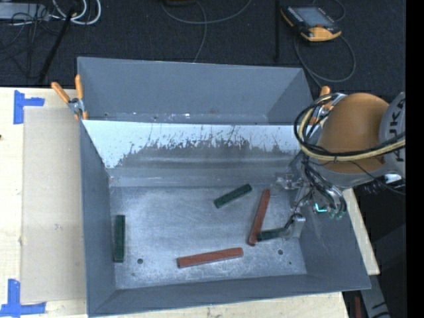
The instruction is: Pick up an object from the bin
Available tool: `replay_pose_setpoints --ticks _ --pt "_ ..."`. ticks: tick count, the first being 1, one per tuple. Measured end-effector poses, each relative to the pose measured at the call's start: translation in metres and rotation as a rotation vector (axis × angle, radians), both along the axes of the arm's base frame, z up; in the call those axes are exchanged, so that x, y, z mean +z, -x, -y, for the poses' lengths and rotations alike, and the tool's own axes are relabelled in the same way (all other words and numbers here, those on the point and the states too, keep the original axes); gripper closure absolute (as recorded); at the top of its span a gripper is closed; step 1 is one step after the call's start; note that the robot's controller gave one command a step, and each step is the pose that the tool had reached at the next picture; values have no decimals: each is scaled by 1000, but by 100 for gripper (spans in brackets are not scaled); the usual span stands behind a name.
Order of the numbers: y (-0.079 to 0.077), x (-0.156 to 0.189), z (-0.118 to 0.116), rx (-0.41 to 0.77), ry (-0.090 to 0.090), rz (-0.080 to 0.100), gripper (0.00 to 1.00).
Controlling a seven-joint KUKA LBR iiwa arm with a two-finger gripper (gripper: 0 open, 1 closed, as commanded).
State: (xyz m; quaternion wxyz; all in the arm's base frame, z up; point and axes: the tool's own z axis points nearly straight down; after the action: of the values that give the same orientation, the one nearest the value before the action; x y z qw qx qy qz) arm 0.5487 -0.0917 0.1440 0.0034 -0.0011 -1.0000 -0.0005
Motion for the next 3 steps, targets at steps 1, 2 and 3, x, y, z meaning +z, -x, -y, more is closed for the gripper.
replay_pose_setpoints --ticks 1,2,3 --pt "44 -75 -20 -18 0 4 0" --pt "-13 -74 0 10 2 13 0" --pt "28 -74 1 289 0 7 0"
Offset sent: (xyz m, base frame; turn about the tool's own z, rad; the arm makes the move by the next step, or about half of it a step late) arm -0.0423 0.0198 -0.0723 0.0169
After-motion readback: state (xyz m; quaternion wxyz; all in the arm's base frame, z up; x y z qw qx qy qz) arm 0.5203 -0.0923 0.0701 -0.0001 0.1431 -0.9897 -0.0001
